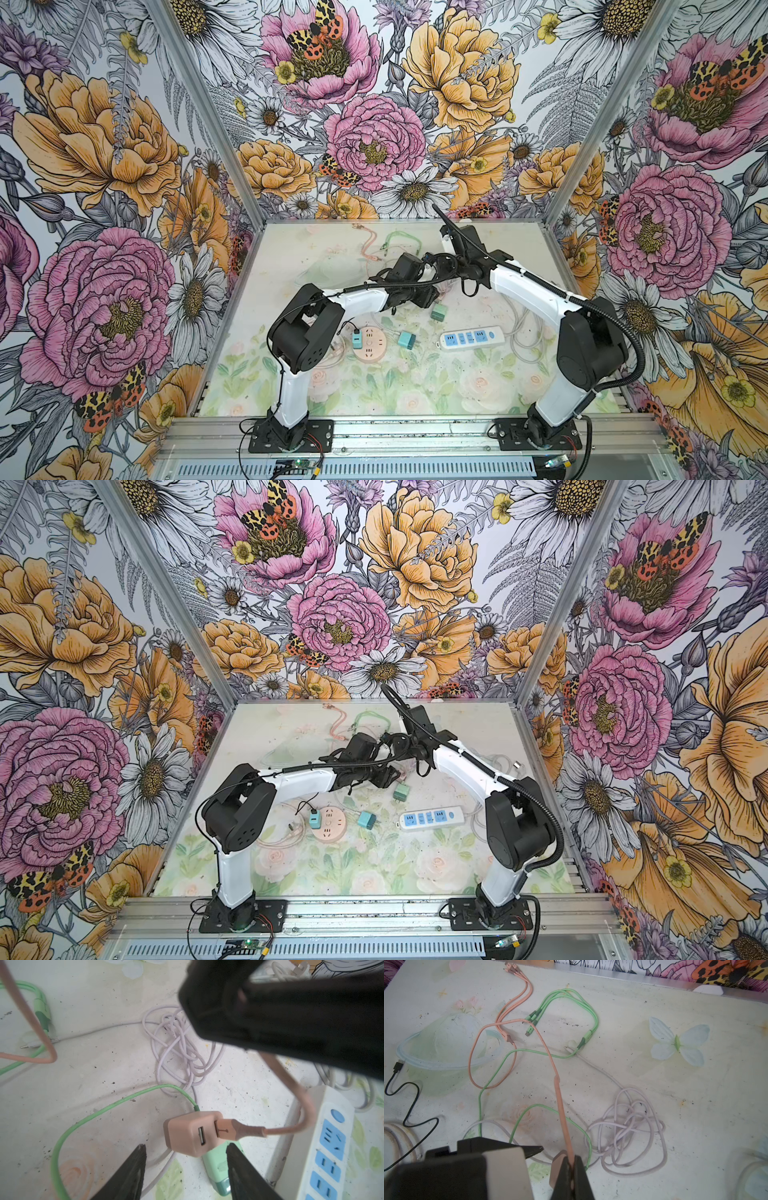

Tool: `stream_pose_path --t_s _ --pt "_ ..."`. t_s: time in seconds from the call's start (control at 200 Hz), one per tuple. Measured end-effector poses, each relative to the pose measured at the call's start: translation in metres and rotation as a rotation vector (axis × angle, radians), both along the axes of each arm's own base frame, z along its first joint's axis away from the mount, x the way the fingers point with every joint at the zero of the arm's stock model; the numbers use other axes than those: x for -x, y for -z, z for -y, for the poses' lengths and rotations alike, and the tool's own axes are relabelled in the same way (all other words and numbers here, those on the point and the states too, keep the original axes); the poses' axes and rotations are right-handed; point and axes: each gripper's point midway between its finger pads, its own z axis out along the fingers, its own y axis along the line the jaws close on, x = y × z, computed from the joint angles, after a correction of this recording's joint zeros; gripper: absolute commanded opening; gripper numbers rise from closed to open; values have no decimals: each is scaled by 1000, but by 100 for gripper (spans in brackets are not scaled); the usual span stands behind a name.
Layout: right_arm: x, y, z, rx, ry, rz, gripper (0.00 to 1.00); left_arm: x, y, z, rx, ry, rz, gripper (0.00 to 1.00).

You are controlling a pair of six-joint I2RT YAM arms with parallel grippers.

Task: Insert the plug

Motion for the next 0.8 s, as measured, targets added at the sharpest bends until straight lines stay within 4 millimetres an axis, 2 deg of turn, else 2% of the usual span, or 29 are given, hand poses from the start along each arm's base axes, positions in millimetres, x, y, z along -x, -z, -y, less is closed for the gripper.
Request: stream_pose_path --t_s 0.26,0.425,0.586,0.801 --pt "-13 0 1 1 11 4 0 -3 -2 -1 -5 16 29 63" --pt "-17 -3 0 -2 13 10 0 2 -2 5 -28 35 54 64" --pt "-18 -3 0 -4 16 9 0 8 8 9 -72 30 61 65" --pt "-17 3 6 7 27 -15 0 5 15 12 -96 7 87 66"
